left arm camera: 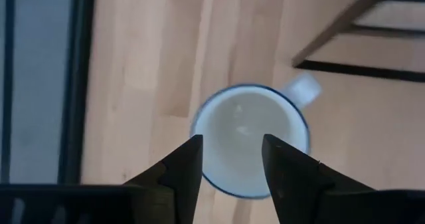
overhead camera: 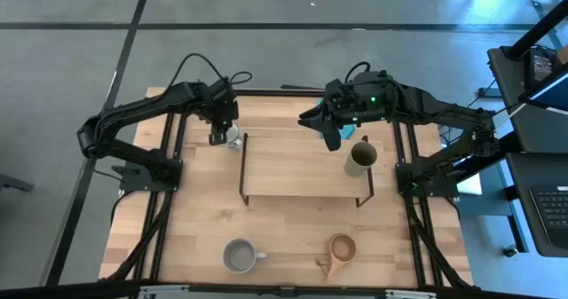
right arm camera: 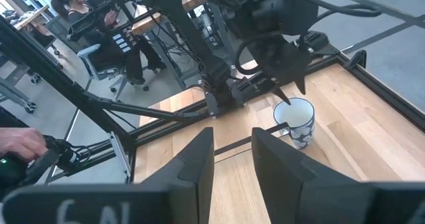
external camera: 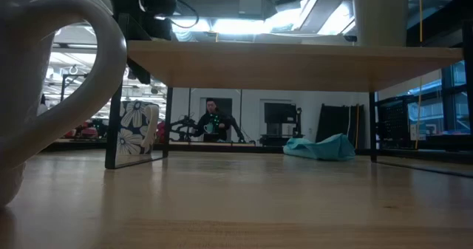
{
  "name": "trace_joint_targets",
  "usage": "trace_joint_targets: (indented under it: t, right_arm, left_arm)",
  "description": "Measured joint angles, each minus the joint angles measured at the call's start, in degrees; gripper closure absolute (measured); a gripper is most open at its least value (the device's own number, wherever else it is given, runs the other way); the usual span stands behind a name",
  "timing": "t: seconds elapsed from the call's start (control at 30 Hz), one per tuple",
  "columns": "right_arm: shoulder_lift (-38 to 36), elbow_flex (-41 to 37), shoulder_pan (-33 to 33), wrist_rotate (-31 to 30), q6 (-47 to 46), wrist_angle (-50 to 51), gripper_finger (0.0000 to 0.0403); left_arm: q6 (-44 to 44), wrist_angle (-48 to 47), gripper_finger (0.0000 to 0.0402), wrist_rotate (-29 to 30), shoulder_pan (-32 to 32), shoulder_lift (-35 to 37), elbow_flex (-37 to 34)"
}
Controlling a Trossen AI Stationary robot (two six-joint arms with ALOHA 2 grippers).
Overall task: Stack small to large cups/mugs on shelf
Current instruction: Put the blue patterned mug on the shelf
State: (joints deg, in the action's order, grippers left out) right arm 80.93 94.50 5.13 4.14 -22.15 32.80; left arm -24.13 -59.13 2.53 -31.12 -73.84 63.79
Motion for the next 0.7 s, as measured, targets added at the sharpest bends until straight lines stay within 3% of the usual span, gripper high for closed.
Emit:
trace_joint_targets:
  t: [0.7]
  right_arm:
    - [0.0,0.0,0.0,0.0,0.0,0.0,0.0298]
  left_arm:
    - [-5.4,1.3,0.0252,-0.7,-6.4,-8.9,0.0]
